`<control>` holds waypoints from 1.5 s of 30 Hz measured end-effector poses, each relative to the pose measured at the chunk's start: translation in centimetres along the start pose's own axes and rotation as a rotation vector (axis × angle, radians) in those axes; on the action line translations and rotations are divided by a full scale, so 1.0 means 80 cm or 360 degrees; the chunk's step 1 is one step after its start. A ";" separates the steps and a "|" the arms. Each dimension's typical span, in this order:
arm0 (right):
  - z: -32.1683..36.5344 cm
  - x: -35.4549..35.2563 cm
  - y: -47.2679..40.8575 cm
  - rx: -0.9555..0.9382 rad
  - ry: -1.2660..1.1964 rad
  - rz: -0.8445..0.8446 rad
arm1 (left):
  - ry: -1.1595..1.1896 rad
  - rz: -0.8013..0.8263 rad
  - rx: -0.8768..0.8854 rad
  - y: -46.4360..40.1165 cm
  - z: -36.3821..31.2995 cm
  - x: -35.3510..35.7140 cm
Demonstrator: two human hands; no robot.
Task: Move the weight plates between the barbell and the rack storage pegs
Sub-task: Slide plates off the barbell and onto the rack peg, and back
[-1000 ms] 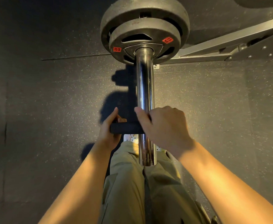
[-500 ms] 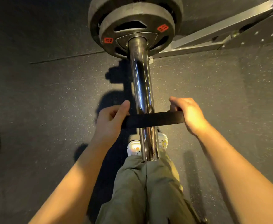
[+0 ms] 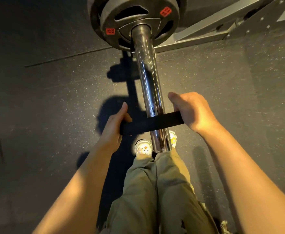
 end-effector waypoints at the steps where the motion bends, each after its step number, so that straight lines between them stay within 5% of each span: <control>1: 0.006 0.001 0.004 0.0031 0.0066 -0.0019 | 0.0028 -0.0008 -0.0010 -0.002 0.003 -0.001; 5: 0.006 0.004 0.011 0.0086 0.0006 -0.0132 | 0.0002 -0.0070 -0.0004 -0.006 0.000 0.001; 8: -0.012 -0.001 0.006 0.0113 -0.0395 -0.0041 | -0.0209 -0.0145 0.0003 0.005 -0.008 0.009; 15: -0.073 0.007 -0.006 0.0354 -0.1273 0.0094 | -0.0789 -0.0243 0.0492 0.057 -0.013 0.044; 20: -0.062 0.008 0.008 0.0327 -0.1077 -0.0016 | -0.0556 -0.0278 0.0375 0.047 -0.012 0.039; 25: 0.001 0.010 0.036 0.0098 0.0001 -0.0078 | 0.0118 -0.0217 -0.0151 0.022 0.019 0.011; 27: 0.012 0.013 0.042 0.0112 0.0152 -0.0104 | 0.0312 -0.0192 -0.0219 0.018 0.025 0.012; 31: -0.003 0.010 0.043 -0.0026 0.0055 -0.0114 | 0.0142 -0.0211 -0.0165 0.026 0.018 0.016; 38: -0.063 0.013 0.032 0.0372 -0.1017 -0.0061 | -0.0501 -0.0384 0.0084 0.068 0.005 0.044; 45: -0.045 0.016 0.049 0.0326 -0.0690 -0.0204 | -0.0385 -0.0216 -0.0016 0.053 0.008 0.027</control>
Point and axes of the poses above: each hand's wrist, its own y-axis away from the middle knuckle, its own x-axis out of the palm, z = x × y, the point moved 1 cm from there along -y, towards the middle knuckle, and after that the axes turned 8 degrees about -x, right-handed, at the moved point
